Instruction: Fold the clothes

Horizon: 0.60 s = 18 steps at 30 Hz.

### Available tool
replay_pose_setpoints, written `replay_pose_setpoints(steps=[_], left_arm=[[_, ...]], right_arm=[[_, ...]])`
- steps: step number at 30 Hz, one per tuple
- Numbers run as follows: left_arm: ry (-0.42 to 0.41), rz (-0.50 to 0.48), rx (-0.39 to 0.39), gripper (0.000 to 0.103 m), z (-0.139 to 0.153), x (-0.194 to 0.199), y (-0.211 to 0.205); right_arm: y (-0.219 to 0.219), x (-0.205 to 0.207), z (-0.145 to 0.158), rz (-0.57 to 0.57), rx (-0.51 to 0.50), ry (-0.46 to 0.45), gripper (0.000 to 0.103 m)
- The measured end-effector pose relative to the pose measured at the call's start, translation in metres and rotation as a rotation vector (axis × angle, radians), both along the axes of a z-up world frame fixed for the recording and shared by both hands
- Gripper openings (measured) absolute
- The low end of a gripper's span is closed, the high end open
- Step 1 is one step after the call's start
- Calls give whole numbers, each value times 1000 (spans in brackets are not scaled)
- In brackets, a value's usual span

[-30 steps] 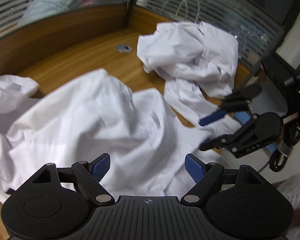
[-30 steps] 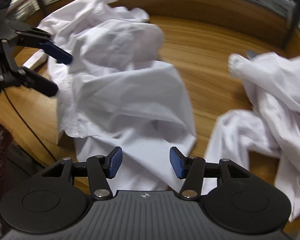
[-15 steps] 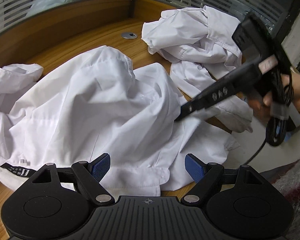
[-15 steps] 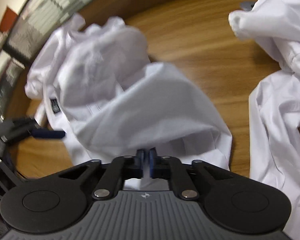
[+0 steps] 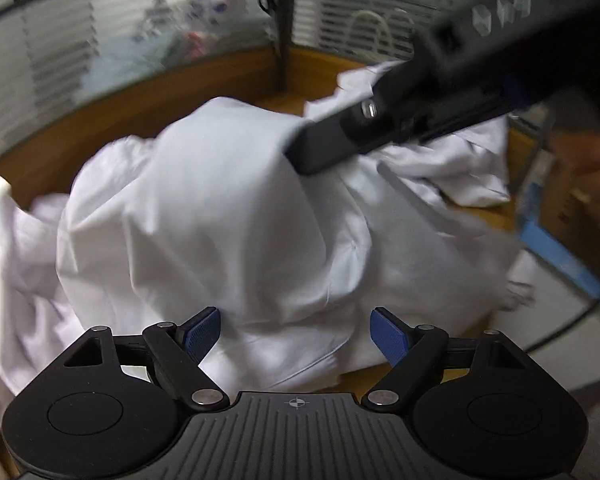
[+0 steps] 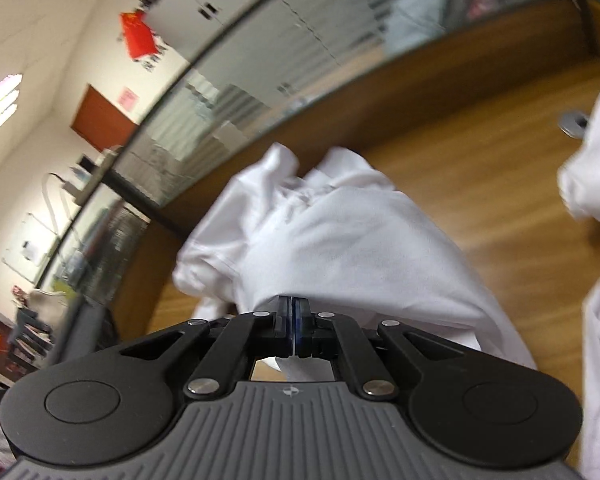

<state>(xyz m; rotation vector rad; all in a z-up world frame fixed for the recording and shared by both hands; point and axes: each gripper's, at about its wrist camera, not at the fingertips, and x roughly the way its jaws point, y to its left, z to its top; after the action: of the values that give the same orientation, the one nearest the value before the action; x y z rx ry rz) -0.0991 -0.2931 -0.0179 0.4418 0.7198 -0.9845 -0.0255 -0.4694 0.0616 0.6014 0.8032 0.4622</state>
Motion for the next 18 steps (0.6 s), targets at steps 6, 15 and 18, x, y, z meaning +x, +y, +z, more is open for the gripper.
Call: replay_pose_setpoints(steps=[6, 15, 18], left_arm=[[-30, 80, -42, 2, 11, 21, 24], [-65, 87, -85, 2, 40, 45, 36], [-40, 90, -95, 2, 44, 53, 31]], right_arm=[[3, 11, 15, 16, -105, -35, 2], [-32, 3, -2, -60, -255, 13, 12], [-40, -11, -5, -78, -320, 14, 20]])
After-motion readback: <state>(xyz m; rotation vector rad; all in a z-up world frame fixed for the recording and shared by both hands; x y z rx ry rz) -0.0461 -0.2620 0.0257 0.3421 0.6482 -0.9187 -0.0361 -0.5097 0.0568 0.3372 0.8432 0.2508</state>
